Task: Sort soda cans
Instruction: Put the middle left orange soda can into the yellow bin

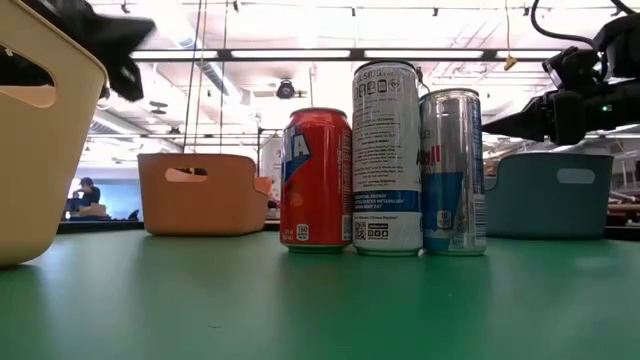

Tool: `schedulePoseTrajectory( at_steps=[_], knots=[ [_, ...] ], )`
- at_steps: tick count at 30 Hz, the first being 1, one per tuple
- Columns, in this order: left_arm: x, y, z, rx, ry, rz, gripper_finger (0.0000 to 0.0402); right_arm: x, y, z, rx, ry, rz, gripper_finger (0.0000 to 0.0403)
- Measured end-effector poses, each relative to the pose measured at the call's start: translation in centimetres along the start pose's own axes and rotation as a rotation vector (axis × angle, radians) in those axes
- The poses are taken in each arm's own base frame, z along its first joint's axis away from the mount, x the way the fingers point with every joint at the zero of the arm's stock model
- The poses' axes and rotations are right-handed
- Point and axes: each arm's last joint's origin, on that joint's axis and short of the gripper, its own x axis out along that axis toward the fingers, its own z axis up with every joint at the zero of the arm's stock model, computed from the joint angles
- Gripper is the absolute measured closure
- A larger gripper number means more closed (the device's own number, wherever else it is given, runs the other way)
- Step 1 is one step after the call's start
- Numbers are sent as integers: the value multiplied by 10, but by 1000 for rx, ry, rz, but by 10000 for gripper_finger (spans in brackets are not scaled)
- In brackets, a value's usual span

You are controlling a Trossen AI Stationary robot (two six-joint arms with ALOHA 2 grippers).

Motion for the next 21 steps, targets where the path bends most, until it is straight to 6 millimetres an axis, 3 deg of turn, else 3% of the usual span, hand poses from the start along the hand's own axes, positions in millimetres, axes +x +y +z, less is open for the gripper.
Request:
schedulePoseTrajectory(
  at_steps=[4, 9, 21],
  knots=[
    [3, -5, 8, -35, 10, -122, 387, 0, 0, 0, 0, 0, 0, 396],
    [15, -6, 19, -17, 71, -140, 387, 0, 0, 0, 0, -1, 0, 396],
    [81, 0, 20, -17, 349, -133, 387, 0, 0, 0, 0, 0, 0, 396]
  ],
)
